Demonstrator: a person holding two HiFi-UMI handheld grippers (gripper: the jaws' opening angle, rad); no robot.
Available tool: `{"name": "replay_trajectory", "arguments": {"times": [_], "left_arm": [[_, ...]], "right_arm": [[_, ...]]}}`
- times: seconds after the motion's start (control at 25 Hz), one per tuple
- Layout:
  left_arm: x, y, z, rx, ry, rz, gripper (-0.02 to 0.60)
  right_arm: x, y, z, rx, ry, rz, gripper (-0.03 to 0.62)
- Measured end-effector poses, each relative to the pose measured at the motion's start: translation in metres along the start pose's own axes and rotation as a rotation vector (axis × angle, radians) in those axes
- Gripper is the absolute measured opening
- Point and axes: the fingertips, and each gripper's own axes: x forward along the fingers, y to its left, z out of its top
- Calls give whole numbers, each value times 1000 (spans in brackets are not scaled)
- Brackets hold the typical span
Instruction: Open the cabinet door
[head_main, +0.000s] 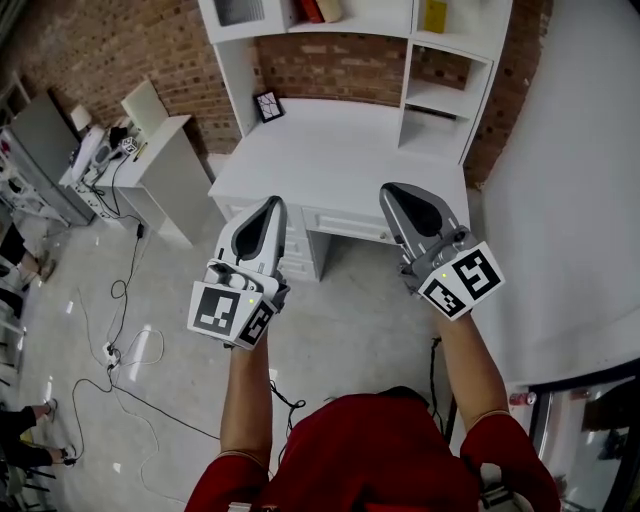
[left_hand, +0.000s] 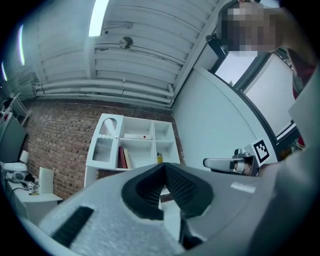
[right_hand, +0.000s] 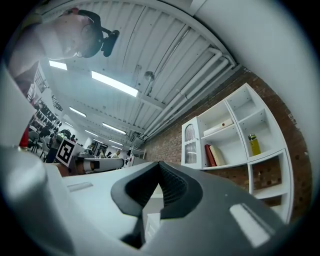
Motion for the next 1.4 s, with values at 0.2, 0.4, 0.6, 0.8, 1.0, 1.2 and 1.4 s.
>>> {"name": "replay_trajectory", "arguments": {"times": [0.2, 0.4, 0.6, 0.8, 1.0, 1.2, 1.4], "left_arm": [[-14, 29, -8, -11, -7, 4, 0], [-13, 60, -14, -18, 1, 22, -1], [6, 92, -26, -9, 13, 47, 0], [45, 128, -46, 6, 22, 58, 0], [105, 168, -71, 22, 32, 84, -1], [175, 212, -88, 35, 24, 97, 0], [238, 254, -104, 51, 15, 121, 0]], "right_arm": [[16, 9, -9, -12, 6, -10, 11], [42, 2, -17, -17, 24, -1, 11], [73, -19, -30, -5, 13, 17, 11], [112, -57, -52, 9, -7, 37, 11], [157, -118, -74, 24, -35, 61, 12], [210, -184, -91, 24, -42, 85, 11], [260, -243, -109, 27, -43, 114, 12]]}}
